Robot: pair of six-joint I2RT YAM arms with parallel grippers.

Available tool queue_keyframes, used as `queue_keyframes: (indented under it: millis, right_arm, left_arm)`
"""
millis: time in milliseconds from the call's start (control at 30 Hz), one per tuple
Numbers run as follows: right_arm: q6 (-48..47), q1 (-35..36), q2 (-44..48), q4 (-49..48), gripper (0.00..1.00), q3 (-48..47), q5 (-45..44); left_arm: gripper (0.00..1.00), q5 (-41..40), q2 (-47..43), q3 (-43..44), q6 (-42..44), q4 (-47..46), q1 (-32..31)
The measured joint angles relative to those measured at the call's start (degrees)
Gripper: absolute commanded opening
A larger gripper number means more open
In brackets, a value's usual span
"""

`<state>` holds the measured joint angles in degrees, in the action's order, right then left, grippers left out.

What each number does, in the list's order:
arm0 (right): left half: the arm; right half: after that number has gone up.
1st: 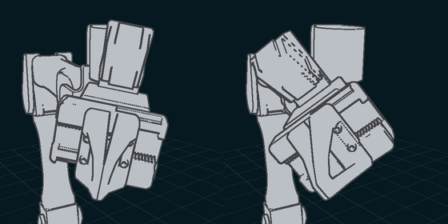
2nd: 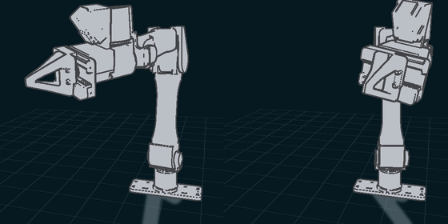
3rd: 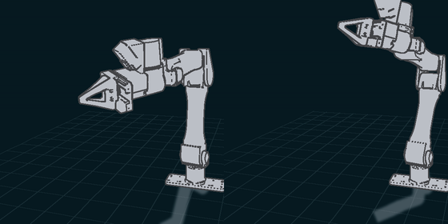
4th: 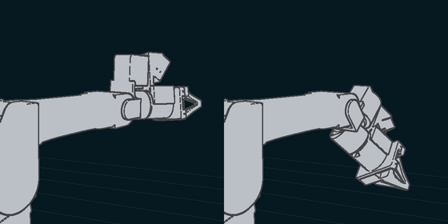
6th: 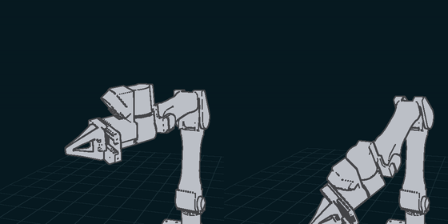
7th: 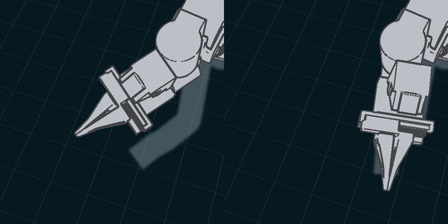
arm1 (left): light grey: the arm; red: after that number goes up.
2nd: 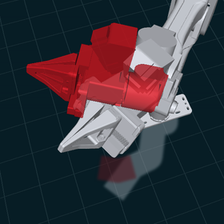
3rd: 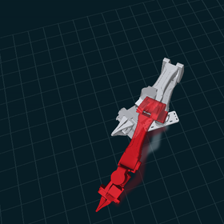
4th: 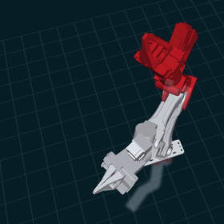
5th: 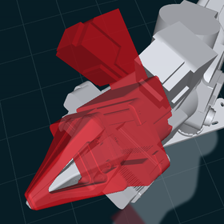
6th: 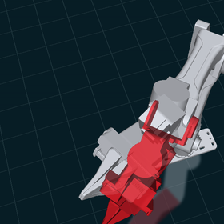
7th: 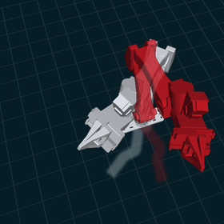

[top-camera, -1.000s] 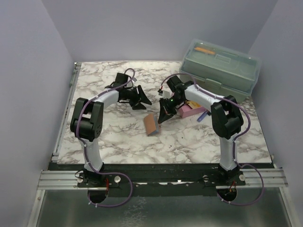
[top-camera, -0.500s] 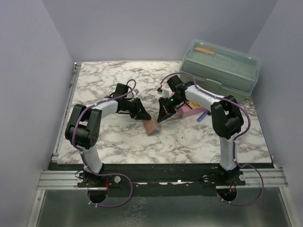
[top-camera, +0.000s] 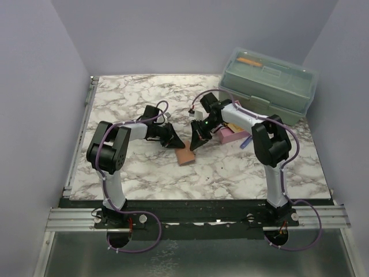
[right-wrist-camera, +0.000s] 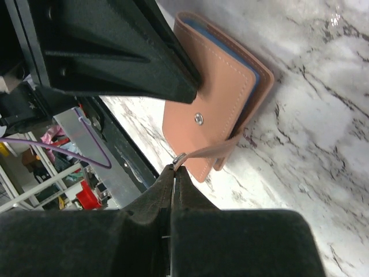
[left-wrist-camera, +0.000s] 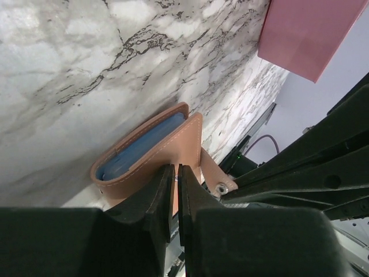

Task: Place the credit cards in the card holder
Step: Close the card holder at the center of the board.

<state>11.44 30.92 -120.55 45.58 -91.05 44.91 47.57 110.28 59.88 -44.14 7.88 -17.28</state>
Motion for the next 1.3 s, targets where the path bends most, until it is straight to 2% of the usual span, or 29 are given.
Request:
queue_keyframes:
  millis: [400,1300]
  right_arm:
    - [0.5,1.5,-6.4,3.4,0.00,-5.4,-0.5]
    - [1.1,1.7,-8.3,5.5,0.00,-6.4,-1.9]
  left_arm:
    - [0.13,-0.4,0.5,-1.0,-1.8,-3.1,-0.5]
    - [0.13,-0.1,0.5,-1.8,-2.3,-5.0,-0.5]
